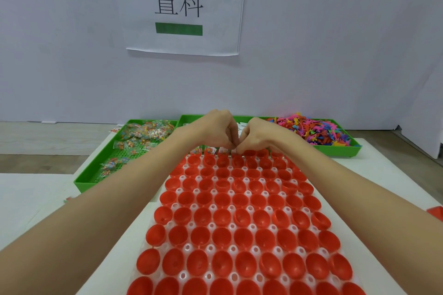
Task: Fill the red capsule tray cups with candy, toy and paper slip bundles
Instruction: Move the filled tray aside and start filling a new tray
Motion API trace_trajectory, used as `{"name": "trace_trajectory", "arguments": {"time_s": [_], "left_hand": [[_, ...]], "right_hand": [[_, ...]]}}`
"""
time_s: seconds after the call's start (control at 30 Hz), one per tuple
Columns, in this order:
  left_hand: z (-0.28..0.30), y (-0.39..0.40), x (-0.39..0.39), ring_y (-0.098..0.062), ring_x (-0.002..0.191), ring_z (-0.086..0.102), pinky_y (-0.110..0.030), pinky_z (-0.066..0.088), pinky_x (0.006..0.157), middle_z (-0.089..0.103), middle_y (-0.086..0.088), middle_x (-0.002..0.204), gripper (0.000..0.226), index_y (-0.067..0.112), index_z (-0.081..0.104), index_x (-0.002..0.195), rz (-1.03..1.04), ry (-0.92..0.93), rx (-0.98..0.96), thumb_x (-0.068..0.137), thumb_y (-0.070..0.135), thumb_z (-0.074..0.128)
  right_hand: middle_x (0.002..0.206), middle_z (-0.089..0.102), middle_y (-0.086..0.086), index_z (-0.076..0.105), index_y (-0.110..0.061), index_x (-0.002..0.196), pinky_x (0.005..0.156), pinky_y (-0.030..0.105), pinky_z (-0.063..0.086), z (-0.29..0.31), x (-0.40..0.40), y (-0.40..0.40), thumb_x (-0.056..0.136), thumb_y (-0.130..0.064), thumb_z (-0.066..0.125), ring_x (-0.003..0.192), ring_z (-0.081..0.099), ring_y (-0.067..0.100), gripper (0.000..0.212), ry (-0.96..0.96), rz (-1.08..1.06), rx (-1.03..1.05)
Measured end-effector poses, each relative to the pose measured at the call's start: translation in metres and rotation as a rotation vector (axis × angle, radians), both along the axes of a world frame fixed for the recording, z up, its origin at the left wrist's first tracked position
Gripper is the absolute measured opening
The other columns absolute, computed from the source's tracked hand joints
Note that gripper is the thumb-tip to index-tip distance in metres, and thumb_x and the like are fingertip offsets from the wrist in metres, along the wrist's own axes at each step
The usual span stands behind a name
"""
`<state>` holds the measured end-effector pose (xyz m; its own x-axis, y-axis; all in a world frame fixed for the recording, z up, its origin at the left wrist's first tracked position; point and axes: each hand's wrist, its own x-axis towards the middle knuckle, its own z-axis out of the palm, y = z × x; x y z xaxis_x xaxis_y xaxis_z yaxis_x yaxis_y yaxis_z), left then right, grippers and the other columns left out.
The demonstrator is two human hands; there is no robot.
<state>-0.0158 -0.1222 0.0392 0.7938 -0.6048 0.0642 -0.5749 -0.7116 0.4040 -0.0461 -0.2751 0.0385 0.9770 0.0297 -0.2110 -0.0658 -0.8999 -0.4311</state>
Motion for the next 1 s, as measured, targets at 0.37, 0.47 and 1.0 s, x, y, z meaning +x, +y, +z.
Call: {"name": "trace_trajectory", "arguments": {"time_s": [0.37, 0.47, 1.0], "left_hand": [[-0.004, -0.007, -0.004, -0.013, 0.079, 0.072, -0.035, 0.060, 0.083, 0.077, 0.002, 0.080, 0.015, 0.014, 0.078, 0.085, 0.002, -0.094, 0.037, 0.073, 0.014, 0.088], [0.000, -0.006, -0.004, -0.011, 0.083, 0.072, -0.036, 0.059, 0.087, 0.077, 0.005, 0.084, 0.017, 0.016, 0.078, 0.094, -0.048, -0.080, 0.070, 0.078, 0.021, 0.085], [0.003, 0.002, -0.008, -0.013, 0.100, 0.071, -0.022, 0.053, 0.092, 0.078, -0.001, 0.111, 0.019, 0.011, 0.079, 0.111, -0.073, -0.228, 0.054, 0.095, 0.013, 0.069]], "right_hand": [[0.108, 0.066, 0.005, 0.073, -0.010, 0.121, 0.075, 0.029, 0.051, 0.022, 0.002, -0.007, 0.084, -0.027, 0.083, 0.098, 0.063, 0.021, 0.041, 0.140, -0.013, -0.031], [0.096, 0.069, 0.002, 0.079, -0.018, 0.110, 0.078, 0.031, 0.051, 0.028, 0.001, -0.016, 0.081, -0.031, 0.085, 0.090, 0.061, 0.019, 0.032, 0.109, 0.014, 0.008], [0.089, 0.077, 0.002, 0.081, -0.014, 0.093, 0.072, 0.024, 0.045, 0.017, -0.047, -0.049, 0.093, -0.022, 0.073, 0.086, 0.064, 0.010, 0.011, -0.115, -0.131, 0.421]]}}
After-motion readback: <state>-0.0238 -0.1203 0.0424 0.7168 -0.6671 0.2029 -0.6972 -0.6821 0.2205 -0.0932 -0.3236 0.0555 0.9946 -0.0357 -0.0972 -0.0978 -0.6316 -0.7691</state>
